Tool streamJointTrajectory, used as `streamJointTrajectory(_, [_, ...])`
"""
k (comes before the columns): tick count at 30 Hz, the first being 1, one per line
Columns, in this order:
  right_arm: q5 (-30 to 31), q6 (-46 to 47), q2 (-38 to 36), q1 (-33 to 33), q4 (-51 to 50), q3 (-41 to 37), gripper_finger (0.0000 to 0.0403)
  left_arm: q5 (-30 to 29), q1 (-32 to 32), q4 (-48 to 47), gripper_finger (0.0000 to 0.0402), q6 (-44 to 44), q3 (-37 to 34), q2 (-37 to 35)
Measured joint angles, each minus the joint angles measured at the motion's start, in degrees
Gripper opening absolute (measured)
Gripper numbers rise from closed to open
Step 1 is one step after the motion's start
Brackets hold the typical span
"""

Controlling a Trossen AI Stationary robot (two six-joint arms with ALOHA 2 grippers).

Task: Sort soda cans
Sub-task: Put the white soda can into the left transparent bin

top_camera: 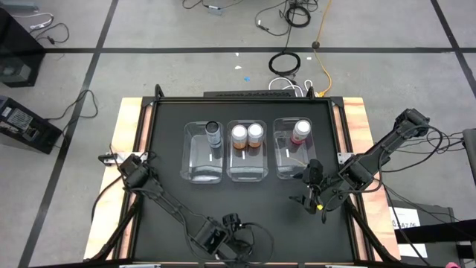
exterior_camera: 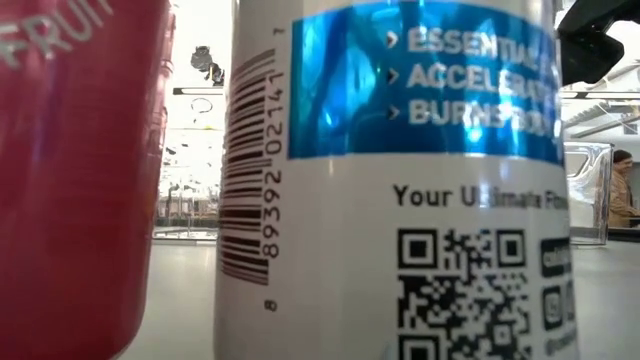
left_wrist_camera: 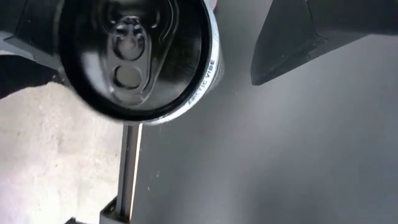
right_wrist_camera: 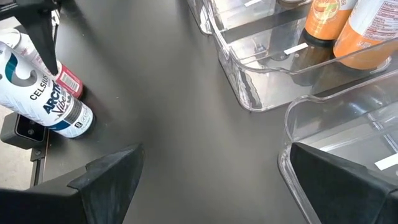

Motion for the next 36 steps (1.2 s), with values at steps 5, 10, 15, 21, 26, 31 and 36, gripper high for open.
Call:
streamJointTrajectory(5, [0.01, -0.02, 0.02, 0.0, -0.04, 0.0, 0.0394, 0.33, -0.13, -0.04, 0.0385, 1.09, 0.0, 0.99])
streamJointTrajectory(10, [0.01, -0.02, -0.01, 0.0, -0.17, 0.0, 0.0394, 0.39, -0.11, 0.11, 0.0334, 1.05, 0.02, 1.02])
streamJointTrajectory(15, [0.02, -0.04, -0.01, 0.0, -0.67, 0.0, 0.0394, 0.39, -0.11, 0.2, 0.0281, 1.48, 0.02, 1.02])
streamJointTrajectory(21, [0.02, -0.56, -0.01, 0.0, -0.66, 0.0, 0.0394, 0.39, -0.04, 0.35, 0.0274, 1.46, 0.01, 1.02])
streamJointTrajectory(26, [0.02, -1.29, 0.01, 0.0, -0.63, 0.0, 0.0394, 0.39, 0.06, 1.0, 0.0288, 1.36, 0.02, 1.02])
streamJointTrajectory(31, [0.02, -1.31, 0.0, 0.0, -0.63, 0.0, 0.0394, 0.28, 0.19, 1.25, 0.029, 1.02, 0.02, 1.02])
streamJointTrajectory(36, [0.02, -1.31, 0.0, 0.0, -0.61, 0.0, 0.0394, 0.03, 1.07, 1.02, 0.0291, 0.87, 0.31, 1.02])
